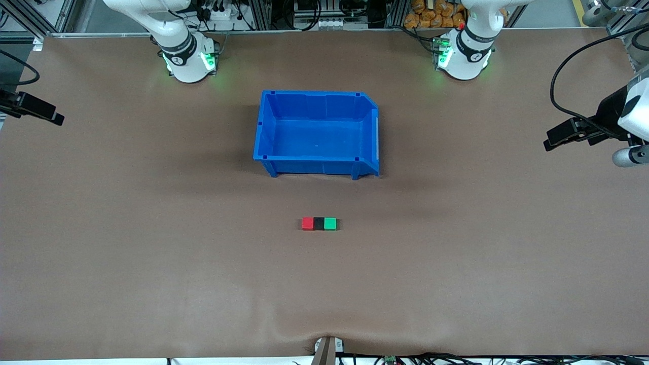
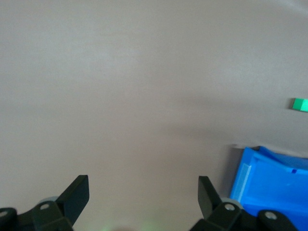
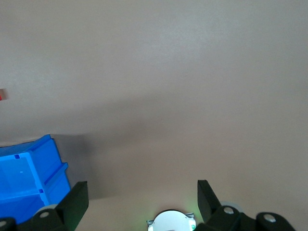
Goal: Attach green and red cubes to black cube
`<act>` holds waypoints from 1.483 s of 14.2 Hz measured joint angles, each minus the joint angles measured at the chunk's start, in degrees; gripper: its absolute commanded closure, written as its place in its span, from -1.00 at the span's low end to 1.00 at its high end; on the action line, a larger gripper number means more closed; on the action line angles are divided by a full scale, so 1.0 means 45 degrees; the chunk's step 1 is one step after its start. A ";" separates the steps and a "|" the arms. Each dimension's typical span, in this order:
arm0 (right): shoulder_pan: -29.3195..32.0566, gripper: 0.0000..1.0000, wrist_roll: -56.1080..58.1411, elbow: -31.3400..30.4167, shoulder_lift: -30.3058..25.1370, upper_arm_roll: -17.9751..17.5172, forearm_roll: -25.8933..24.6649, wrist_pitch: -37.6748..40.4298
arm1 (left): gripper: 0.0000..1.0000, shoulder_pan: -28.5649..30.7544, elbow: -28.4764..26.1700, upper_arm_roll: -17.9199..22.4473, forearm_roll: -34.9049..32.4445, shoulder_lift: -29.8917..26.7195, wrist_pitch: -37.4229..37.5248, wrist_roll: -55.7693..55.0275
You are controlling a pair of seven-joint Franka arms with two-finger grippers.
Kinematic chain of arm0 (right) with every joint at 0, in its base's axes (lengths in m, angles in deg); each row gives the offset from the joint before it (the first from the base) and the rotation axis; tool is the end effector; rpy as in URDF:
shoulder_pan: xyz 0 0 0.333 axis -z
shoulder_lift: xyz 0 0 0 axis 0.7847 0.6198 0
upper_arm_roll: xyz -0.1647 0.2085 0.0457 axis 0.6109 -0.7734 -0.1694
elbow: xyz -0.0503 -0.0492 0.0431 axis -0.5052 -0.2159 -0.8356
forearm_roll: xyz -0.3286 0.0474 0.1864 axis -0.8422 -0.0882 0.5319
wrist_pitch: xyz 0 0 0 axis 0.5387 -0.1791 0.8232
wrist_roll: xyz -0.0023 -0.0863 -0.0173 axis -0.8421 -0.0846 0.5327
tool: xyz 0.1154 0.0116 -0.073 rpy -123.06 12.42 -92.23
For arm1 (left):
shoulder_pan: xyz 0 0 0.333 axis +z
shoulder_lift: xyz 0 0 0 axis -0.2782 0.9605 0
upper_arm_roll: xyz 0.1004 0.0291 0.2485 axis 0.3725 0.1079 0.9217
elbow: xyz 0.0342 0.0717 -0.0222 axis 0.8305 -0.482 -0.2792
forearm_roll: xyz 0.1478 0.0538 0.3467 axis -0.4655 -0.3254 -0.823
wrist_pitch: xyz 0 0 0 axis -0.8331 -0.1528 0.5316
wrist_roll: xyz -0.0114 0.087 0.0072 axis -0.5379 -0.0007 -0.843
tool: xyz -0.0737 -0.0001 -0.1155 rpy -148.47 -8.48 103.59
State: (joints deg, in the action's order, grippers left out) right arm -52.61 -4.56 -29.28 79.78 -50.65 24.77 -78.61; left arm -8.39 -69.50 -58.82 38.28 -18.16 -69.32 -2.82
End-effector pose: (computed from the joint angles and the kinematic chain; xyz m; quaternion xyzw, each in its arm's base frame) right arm 0.5127 -0.0529 0.5617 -0.9922 0.1045 0.0658 0.0171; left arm 0.5593 -0.0406 0.5482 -0.9990 -0.0443 0.0016 0.0058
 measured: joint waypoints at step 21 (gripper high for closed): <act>-0.0006 -1.00 0.0000 0.0000 0.0002 0.0000 0.0000 -0.0005 | -1.00 -0.0925 0.0363 0.0775 -0.0056 -0.0832 0.1309 0.0770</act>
State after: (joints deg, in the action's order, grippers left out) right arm -52.64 -4.56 -29.27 79.79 -50.65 24.77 -78.63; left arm -12.55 -67.86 -55.33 38.03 -21.91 -63.43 0.65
